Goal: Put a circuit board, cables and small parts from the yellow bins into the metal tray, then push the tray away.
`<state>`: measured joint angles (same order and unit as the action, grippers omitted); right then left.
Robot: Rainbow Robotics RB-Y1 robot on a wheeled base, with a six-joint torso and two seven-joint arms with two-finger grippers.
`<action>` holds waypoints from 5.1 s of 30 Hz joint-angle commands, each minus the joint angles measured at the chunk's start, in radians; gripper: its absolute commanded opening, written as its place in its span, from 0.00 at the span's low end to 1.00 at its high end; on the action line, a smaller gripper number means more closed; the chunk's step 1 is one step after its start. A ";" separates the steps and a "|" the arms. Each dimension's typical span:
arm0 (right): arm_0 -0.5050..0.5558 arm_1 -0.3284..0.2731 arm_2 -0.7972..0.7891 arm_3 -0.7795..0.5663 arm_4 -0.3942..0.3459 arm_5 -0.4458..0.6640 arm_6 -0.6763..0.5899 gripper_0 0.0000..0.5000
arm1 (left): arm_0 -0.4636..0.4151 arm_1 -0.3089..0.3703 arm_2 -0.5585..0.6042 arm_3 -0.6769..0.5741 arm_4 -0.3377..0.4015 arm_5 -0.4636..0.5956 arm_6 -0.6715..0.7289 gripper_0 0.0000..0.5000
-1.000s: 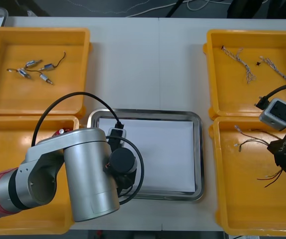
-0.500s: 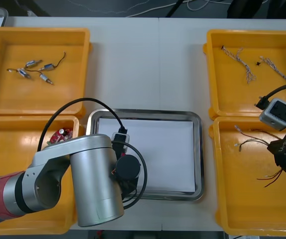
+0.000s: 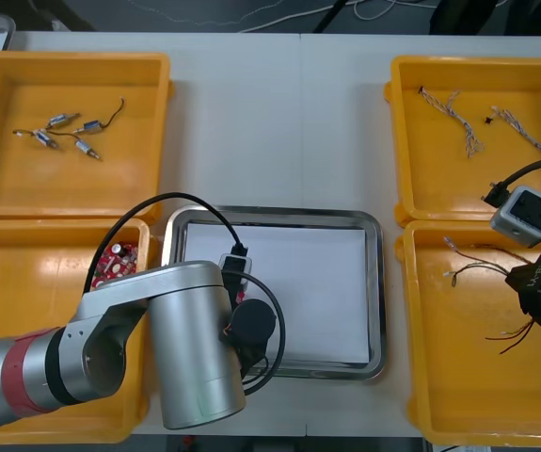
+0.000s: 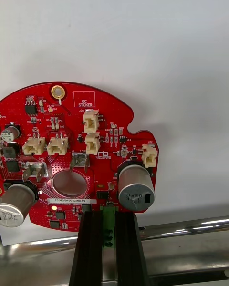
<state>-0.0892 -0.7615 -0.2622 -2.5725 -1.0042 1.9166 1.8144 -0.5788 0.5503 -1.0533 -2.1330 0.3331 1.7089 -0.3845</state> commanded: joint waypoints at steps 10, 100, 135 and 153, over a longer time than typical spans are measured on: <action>-0.018 -0.036 0.009 -0.005 0.004 0.003 0.011 0.00 | -0.029 -0.029 -0.030 -0.004 -0.025 -0.003 0.069 0.28; -0.589 0.030 0.951 0.161 0.170 -0.100 0.045 0.00 | -0.181 0.198 0.941 0.453 0.201 0.023 -0.438 1.00; -0.666 0.151 1.311 0.508 0.357 -0.373 0.026 0.00 | -0.181 0.189 1.145 0.699 0.167 -0.169 -0.833 1.00; -0.666 0.171 1.275 0.479 0.380 -0.287 -0.001 0.99 | -0.200 0.184 1.217 0.861 0.178 -0.284 -0.665 1.00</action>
<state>-0.7293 -0.6131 1.0368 -2.0544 -0.6272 1.6059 1.8144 -0.7273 0.7090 0.1389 -1.2631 0.5125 1.4389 -1.2266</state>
